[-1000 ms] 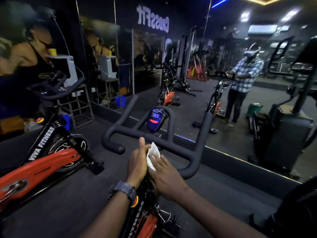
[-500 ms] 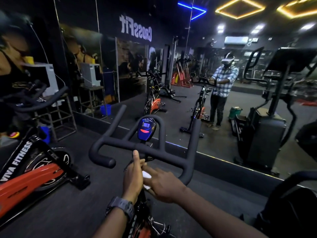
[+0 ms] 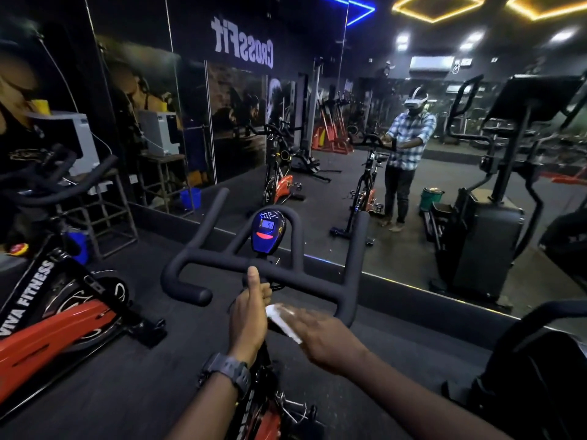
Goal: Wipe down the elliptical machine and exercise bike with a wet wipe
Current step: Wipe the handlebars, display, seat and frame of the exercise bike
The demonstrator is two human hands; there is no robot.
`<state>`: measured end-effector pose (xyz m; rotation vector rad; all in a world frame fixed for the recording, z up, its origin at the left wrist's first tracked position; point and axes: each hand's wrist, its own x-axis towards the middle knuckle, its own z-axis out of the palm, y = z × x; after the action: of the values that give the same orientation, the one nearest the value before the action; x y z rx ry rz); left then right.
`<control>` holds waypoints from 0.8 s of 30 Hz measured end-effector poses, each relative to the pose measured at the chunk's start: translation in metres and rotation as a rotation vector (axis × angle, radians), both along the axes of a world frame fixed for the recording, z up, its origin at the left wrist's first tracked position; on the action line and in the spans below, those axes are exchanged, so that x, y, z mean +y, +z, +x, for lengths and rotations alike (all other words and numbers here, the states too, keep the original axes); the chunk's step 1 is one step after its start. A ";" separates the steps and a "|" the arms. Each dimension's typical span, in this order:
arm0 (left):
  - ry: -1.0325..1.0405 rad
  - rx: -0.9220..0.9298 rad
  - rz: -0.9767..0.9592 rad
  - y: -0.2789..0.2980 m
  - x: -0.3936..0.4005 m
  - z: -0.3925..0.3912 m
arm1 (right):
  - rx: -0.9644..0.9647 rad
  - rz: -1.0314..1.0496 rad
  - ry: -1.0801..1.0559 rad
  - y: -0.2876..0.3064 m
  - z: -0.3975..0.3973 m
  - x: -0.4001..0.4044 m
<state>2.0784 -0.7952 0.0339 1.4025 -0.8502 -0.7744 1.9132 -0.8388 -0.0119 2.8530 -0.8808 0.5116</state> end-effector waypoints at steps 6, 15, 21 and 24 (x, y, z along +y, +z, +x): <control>0.032 0.049 -0.033 -0.001 0.002 0.002 | -0.138 -0.108 -0.222 -0.004 0.057 0.015; -0.092 0.079 -0.033 0.003 0.004 0.000 | -0.199 -0.277 -0.386 -0.033 -0.024 0.029; -0.084 -0.003 -0.031 -0.006 -0.004 -0.006 | -0.323 -0.092 -0.273 -0.006 0.051 0.037; -0.104 -0.003 -0.029 -0.003 -0.008 -0.007 | -0.239 -0.041 -0.211 -0.005 0.047 0.043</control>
<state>2.0714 -0.8030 0.0306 1.3424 -0.9395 -0.8360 1.9598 -0.7955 -0.0166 2.6563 -1.1778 0.8431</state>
